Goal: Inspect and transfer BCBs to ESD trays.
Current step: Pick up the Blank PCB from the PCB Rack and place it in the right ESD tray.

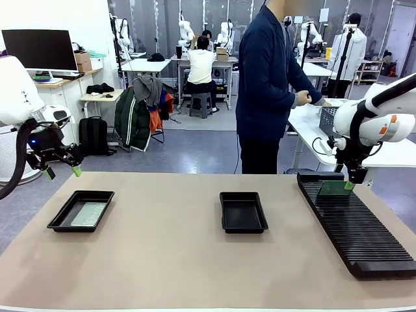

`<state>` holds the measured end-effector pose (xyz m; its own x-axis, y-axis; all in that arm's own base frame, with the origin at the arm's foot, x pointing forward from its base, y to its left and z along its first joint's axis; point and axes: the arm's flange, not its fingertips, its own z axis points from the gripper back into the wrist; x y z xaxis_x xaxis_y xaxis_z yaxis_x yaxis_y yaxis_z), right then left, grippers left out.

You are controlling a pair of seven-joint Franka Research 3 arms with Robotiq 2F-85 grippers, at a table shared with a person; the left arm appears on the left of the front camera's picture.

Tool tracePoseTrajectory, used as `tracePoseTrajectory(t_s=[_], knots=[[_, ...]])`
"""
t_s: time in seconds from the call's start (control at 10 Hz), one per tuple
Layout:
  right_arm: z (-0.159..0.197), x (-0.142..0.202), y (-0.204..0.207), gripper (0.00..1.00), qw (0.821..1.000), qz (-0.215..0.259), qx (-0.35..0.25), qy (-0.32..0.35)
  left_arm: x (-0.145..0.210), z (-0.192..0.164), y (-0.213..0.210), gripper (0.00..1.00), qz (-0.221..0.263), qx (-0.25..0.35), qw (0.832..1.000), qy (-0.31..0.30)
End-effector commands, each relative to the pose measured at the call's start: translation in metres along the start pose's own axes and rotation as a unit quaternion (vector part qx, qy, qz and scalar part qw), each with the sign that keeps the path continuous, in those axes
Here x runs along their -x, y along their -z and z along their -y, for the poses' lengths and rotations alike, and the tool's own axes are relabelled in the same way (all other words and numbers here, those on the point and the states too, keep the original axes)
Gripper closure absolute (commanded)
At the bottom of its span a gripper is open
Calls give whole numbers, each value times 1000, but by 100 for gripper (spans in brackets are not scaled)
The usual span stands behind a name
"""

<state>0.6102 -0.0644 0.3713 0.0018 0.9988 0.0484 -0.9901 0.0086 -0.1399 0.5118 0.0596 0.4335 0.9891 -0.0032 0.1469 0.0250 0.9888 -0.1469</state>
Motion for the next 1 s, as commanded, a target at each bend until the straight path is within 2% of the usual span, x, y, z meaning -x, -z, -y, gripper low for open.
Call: tracePoseTrajectory(t_s=[0.0, 0.6, 0.9], knots=[[10, 2, 0, 0, 1000, -11, -7, 14, 0, -1, 1, 13, 6, 10, 1000, 5], [7, 8, 4, 0, 1000, 0, -2, 12, 0, -1, 1, 13, 6, 10, 1000, 5], [6, 9, 9, 11, 1000, 5, -10, 9, 0, -1, 1, 13, 6, 10, 1000, 5]])
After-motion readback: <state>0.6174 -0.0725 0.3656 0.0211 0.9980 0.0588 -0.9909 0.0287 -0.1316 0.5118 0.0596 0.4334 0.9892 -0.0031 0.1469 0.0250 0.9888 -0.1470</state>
